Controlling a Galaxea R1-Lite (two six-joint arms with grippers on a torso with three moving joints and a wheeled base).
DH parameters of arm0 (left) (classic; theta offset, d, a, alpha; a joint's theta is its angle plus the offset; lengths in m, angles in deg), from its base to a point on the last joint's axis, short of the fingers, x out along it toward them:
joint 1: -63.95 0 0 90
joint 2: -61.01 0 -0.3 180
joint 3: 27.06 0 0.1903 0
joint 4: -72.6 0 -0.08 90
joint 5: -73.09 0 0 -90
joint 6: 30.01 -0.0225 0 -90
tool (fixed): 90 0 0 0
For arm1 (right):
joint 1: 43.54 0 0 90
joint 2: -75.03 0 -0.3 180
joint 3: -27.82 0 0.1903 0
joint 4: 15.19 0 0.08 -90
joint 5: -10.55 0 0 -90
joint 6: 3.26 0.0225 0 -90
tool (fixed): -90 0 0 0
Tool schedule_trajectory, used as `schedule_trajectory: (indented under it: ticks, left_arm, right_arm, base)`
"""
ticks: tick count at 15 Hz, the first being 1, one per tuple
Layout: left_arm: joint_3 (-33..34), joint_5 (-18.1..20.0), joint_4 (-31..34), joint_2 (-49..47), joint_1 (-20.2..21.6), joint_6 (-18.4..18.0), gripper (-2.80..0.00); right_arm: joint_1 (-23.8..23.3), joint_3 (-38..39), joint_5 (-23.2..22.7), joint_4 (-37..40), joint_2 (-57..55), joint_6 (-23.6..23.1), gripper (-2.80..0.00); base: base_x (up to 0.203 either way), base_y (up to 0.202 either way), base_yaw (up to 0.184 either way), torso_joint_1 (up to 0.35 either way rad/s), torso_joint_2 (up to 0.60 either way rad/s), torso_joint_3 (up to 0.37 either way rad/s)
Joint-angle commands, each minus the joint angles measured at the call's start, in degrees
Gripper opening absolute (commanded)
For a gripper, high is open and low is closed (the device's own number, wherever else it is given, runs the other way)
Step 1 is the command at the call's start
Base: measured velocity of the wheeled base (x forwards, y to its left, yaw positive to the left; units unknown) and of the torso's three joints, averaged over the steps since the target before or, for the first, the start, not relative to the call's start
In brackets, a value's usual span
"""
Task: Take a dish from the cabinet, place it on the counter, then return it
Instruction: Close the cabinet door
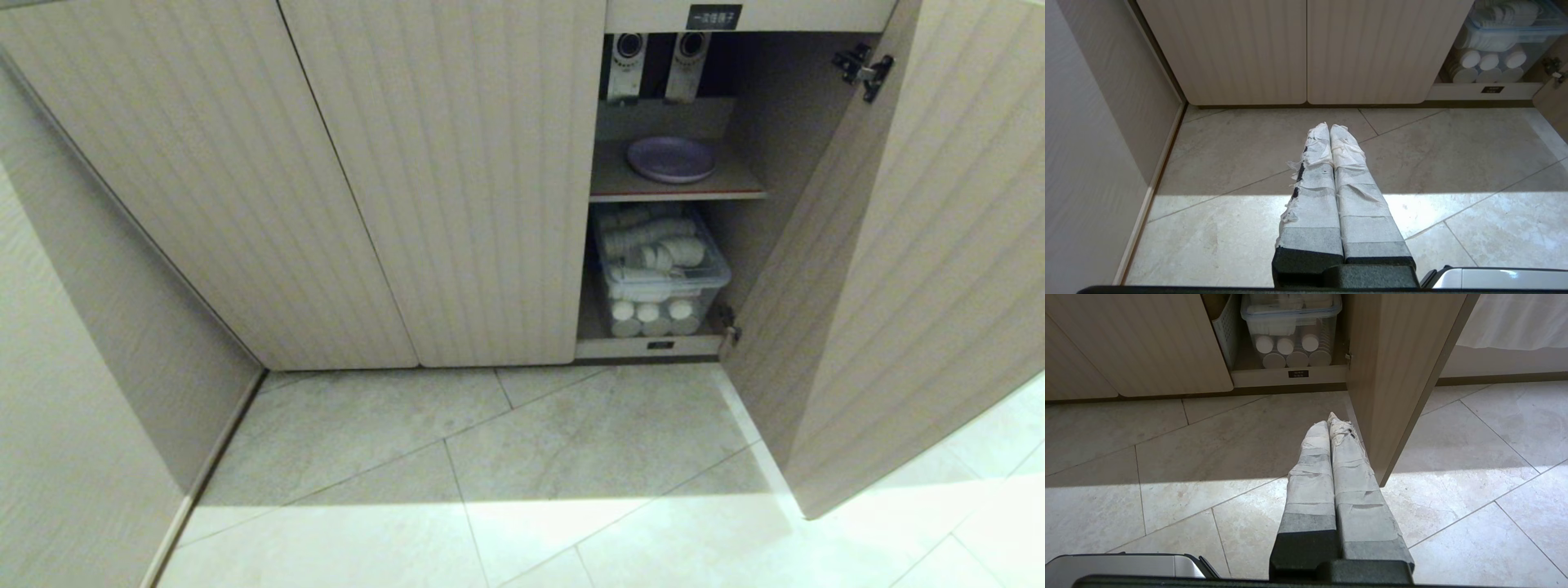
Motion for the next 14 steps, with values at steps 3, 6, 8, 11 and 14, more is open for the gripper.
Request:
schedule_trajectory:
  ticks: [3, 6, 8, 11, 14]
  left_arm:
    - [0.0, 0.0, 0.0, 0.0, 0.0, 0.1, -2.80]
    - [0.0, 0.0, 0.0, 0.0, 0.0, 0.1, -2.80]
    - [0.0, 0.0, 0.0, 0.0, 0.0, 0.1, -2.80]
    - [0.0, 0.0, 0.0, 0.0, 0.0, 0.1, -2.80]
    - [0.0, 0.0, 0.0, 0.0, 0.0, 0.1, -2.80]
  right_arm:
    - [0.0, 0.0, 0.0, 0.0, -0.1, 0.0, -2.80]
    - [0.0, 0.0, 0.0, 0.0, -0.1, 0.0, -2.80]
    - [0.0, 0.0, 0.0, 0.0, -0.1, 0.0, -2.80]
    - [0.0, 0.0, 0.0, 0.0, -0.1, 0.0, -2.80]
    - [0.0, 0.0, 0.0, 0.0, -0.1, 0.0, -2.80]
  base:
    - [0.000, 0.000, 0.000, 0.000, 0.00, 0.000]
    - [0.000, 0.000, 0.000, 0.000, 0.00, 0.000]
    - [0.000, 0.000, 0.000, 0.000, 0.00, 0.000]
    - [0.000, 0.000, 0.000, 0.000, 0.00, 0.000]
    - [0.003, -0.131, 0.003, 0.004, 0.00, 0.002]
